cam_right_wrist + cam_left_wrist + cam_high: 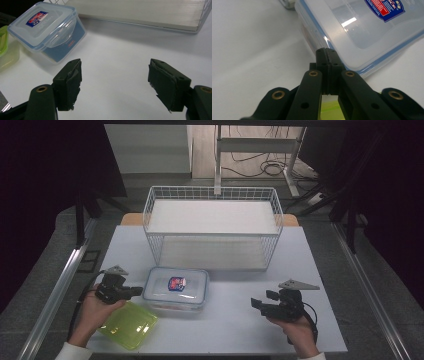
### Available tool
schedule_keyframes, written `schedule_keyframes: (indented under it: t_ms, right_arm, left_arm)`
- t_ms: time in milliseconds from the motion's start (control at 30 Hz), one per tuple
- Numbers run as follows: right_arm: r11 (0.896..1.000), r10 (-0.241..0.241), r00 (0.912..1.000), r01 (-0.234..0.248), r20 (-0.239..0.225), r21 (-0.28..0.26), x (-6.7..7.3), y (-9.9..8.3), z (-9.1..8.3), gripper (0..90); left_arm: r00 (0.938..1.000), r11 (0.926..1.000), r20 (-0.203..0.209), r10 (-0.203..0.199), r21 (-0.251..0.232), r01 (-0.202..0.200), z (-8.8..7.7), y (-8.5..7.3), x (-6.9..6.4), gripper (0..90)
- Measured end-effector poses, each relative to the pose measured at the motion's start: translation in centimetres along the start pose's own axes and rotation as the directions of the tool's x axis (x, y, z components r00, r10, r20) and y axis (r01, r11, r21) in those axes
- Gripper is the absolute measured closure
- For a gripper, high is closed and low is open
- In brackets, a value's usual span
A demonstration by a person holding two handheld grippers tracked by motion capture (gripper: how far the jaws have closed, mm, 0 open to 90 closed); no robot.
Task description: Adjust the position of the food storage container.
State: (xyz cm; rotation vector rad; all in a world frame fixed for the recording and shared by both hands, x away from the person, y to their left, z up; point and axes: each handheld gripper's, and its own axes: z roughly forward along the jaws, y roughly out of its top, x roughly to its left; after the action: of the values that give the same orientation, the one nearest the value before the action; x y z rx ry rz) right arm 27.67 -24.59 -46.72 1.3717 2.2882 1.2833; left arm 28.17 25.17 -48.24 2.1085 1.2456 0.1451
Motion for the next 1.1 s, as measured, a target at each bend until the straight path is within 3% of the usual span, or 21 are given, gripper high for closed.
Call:
schedule_keyframes:
  t_ms: [100,333,1100]
  right_arm:
    - [1.000,0.000,1.0000,0.000,-0.001,0.001,0.0,0.0,0.0,27.2]
    - [1.000,-0.007,1.0000,0.007,-0.001,0.000,0.1,0.1,0.0,27.2]
    - [1.000,-0.012,0.9999,0.012,0.000,0.004,0.3,0.1,0.1,27.2]
  left_arm:
    - [0.9997,0.9996,0.002,0.024,0.014,-0.024,0.1,0.2,-0.6,90.0]
    - [0.9992,0.9989,0.007,0.038,0.027,-0.038,0.4,1.0,-1.5,90.0]
    - [0.9976,0.9965,0.023,0.066,0.050,-0.067,2.0,2.8,-3.8,90.0]
